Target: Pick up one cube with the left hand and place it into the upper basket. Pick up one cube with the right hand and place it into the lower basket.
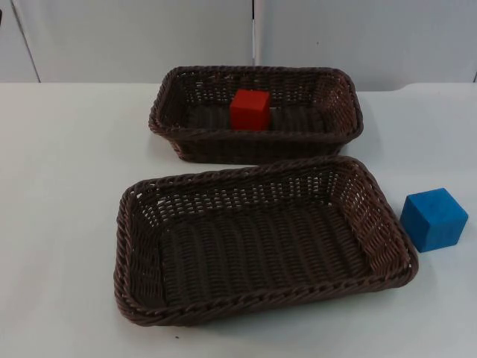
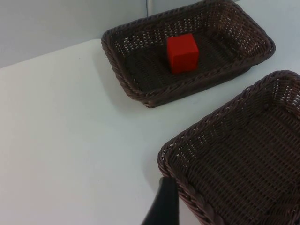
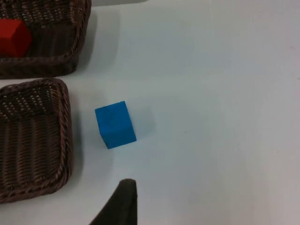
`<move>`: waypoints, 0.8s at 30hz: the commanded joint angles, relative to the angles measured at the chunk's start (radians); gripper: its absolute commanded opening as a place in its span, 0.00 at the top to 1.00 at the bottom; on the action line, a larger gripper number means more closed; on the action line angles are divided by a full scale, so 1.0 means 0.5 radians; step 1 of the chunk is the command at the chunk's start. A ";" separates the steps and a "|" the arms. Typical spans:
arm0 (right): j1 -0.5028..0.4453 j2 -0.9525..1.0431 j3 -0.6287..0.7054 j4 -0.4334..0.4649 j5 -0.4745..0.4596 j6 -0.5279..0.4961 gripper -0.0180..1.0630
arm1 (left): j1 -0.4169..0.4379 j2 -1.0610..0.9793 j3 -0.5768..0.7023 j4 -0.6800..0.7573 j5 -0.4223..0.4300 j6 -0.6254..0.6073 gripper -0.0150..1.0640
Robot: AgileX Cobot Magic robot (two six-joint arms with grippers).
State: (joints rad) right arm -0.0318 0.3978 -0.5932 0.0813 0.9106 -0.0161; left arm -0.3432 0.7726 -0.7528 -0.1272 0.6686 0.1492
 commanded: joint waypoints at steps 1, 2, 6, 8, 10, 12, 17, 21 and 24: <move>-0.011 0.120 -0.025 0.022 -0.101 -0.014 0.01 | -0.010 -0.009 0.006 -0.016 -0.002 -0.016 0.30; -0.011 0.185 -0.041 0.022 -0.112 -0.014 0.01 | -0.010 -0.009 0.006 -0.016 -0.002 -0.016 0.30; -0.011 0.377 -0.121 0.022 -0.126 -0.014 0.01 | -0.010 -0.009 0.006 -0.016 -0.002 -0.016 0.30; -0.011 0.447 -0.158 0.022 -0.126 -0.014 0.01 | -0.010 -0.009 0.006 -0.016 -0.002 -0.016 0.30; -0.011 0.610 -0.255 0.022 -0.123 -0.014 0.01 | -0.010 -0.009 0.006 -0.016 -0.002 -0.016 0.30; -0.011 0.735 -0.352 0.037 -0.105 -0.014 0.01 | -0.010 -0.009 0.006 -0.016 -0.002 -0.016 0.30; -0.011 1.003 -0.540 0.120 -0.063 -0.096 0.02 | -0.010 -0.009 0.006 -0.016 0.002 -0.016 0.30; -0.011 1.196 -0.648 0.176 -0.063 -0.180 0.02 | -0.010 -0.009 0.006 -0.016 0.002 -0.016 0.30; -0.011 1.324 -0.714 0.180 -0.033 -0.186 0.02 | -0.010 -0.009 0.006 -0.021 0.002 -0.016 0.30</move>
State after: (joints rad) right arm -0.0318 1.0334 -0.9317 0.1614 0.8792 -0.0898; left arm -0.3432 0.7726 -0.7528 -0.1272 0.6691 0.1492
